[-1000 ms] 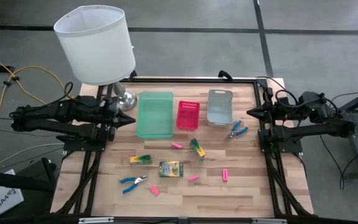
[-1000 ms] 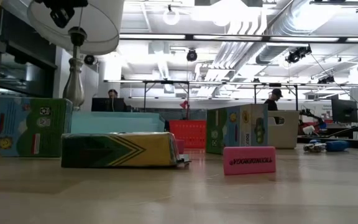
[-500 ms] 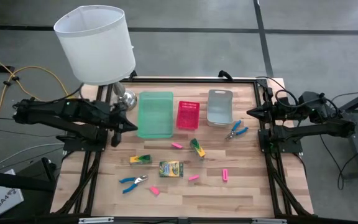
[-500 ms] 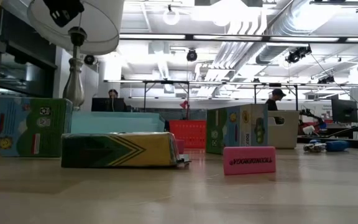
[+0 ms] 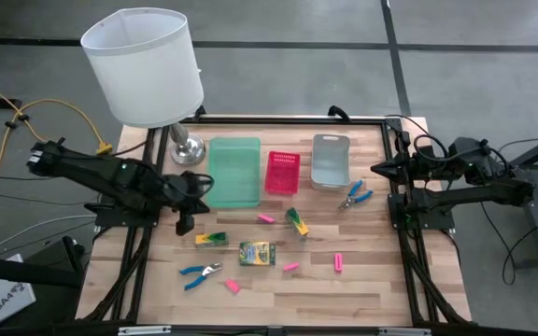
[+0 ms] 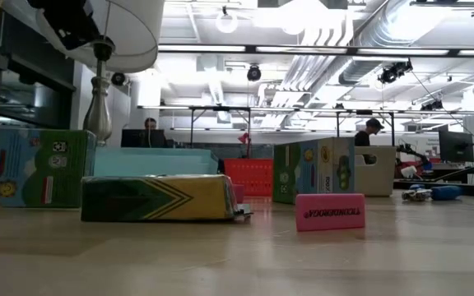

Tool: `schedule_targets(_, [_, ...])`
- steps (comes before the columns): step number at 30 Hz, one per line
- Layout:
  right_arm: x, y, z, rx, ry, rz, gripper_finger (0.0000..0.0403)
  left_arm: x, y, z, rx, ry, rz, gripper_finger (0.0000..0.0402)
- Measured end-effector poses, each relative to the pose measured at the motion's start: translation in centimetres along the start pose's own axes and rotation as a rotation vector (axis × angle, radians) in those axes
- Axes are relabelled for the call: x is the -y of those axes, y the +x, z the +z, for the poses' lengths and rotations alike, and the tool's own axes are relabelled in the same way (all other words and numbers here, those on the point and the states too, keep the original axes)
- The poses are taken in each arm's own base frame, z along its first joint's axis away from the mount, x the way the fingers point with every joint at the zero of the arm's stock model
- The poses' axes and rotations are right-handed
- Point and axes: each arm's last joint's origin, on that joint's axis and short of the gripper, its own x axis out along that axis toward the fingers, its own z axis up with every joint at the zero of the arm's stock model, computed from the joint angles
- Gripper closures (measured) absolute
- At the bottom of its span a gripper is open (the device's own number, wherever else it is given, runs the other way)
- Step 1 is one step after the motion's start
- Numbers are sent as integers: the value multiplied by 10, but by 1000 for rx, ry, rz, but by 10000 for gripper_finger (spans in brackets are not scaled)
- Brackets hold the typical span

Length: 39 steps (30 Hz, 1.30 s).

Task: Pick & Place School Supplies
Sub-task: Put the yellow crayon box into the green bin

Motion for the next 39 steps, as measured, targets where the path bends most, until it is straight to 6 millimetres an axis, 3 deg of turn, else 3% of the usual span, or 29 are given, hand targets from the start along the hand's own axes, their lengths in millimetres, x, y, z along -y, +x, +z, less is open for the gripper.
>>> schedule_targets(12, [0, 0, 0, 0, 0, 0, 401, 32, 16, 4, -133, 64, 88, 401])
schedule_targets(17, [0, 0, 0, 0, 0, 0, 401, 42, 29, -1, -166, -5, 125, 401])
schedule_targets(31, [0, 0, 0, 0, 0, 0, 401, 51, 59, -10, -259, -174, 232, 401])
schedule_targets(39, [0, 0, 0, 0, 0, 0, 401, 54, 73, -14, -292, -178, 268, 401])
